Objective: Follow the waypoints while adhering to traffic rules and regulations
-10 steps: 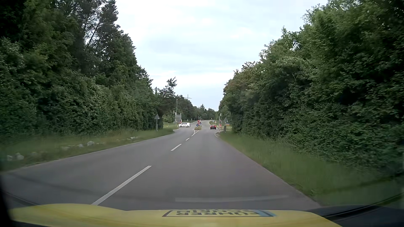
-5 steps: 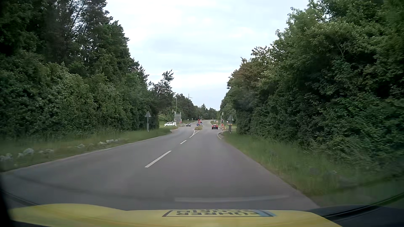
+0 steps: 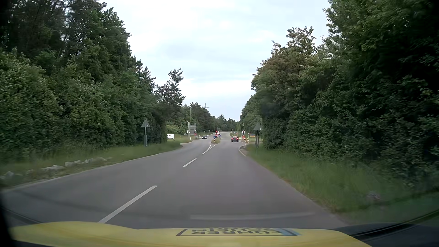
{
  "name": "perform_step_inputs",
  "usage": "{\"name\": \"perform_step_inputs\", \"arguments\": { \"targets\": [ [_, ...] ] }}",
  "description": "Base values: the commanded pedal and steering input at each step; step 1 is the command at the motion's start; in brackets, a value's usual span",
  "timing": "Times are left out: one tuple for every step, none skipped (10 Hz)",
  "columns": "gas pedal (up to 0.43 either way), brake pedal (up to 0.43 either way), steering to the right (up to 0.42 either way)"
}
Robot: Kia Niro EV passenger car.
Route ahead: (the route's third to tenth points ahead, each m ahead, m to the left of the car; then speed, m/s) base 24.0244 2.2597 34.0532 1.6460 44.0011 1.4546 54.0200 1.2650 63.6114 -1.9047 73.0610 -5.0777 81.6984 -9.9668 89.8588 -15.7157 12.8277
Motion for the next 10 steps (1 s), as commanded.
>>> {"name": "perform_step_inputs", "arguments": {
  "targets": [
    [0.008, 0.000, -0.001],
    [0.008, 0.000, -0.001],
    [0.008, 0.000, -0.001],
    [0.008, 0.000, -0.001],
    [0.008, 0.000, -0.001],
    [0.008, 0.000, -0.001],
    [0.008, 0.000, -0.001],
    [0.008, 0.000, 0.000],
    [0.008, 0.000, 0.000],
    [0.008, 0.000, 0.000]
  ]
}}
